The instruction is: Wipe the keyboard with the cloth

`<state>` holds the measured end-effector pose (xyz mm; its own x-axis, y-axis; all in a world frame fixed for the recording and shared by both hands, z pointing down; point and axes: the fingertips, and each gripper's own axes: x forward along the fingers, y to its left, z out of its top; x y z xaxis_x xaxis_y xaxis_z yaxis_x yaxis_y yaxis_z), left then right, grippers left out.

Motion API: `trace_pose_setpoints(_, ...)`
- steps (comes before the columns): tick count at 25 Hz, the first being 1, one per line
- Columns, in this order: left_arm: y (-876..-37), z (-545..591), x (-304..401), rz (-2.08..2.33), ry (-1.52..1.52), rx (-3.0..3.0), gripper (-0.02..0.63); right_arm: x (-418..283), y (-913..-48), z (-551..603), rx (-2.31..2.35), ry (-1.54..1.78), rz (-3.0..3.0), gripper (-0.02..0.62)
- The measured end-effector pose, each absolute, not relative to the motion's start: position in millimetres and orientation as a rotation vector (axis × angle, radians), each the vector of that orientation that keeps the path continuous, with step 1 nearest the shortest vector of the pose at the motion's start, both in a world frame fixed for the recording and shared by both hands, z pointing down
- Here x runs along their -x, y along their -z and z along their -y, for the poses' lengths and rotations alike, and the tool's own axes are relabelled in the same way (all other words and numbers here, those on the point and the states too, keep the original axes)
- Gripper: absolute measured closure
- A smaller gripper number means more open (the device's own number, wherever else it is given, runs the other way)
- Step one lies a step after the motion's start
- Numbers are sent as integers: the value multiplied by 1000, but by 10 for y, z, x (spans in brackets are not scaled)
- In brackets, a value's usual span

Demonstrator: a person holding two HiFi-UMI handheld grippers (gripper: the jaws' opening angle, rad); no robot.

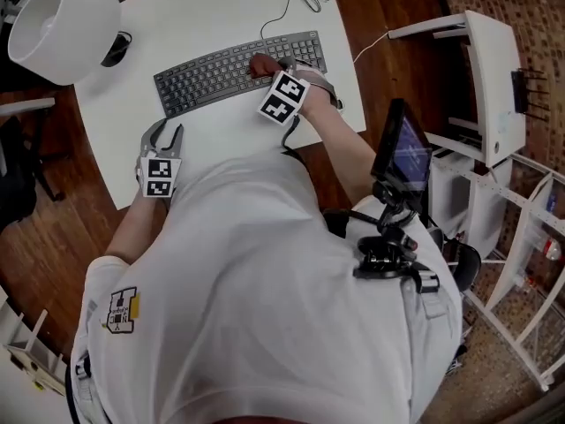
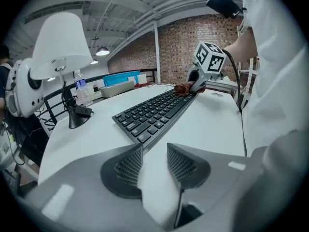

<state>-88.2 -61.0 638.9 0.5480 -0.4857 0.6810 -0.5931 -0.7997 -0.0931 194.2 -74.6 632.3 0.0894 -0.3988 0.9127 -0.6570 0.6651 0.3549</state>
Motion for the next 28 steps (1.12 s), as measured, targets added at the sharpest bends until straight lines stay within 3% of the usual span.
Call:
trace_pose_setpoints(10,-6411,620,855,940,-1160,-2608,451,-3274,-6301,432,-1101,-377,1356,509)
trace_pose_setpoints(17,-6408,603,849,931,-1159,-2615,451,-3223,-6213,492,-1127,-372,1368,509)
trace_pose_setpoints(28,-6408,632,831,1083,-1136,-2510,451,-3047,-6218,1529,-1038,-402,1451,509)
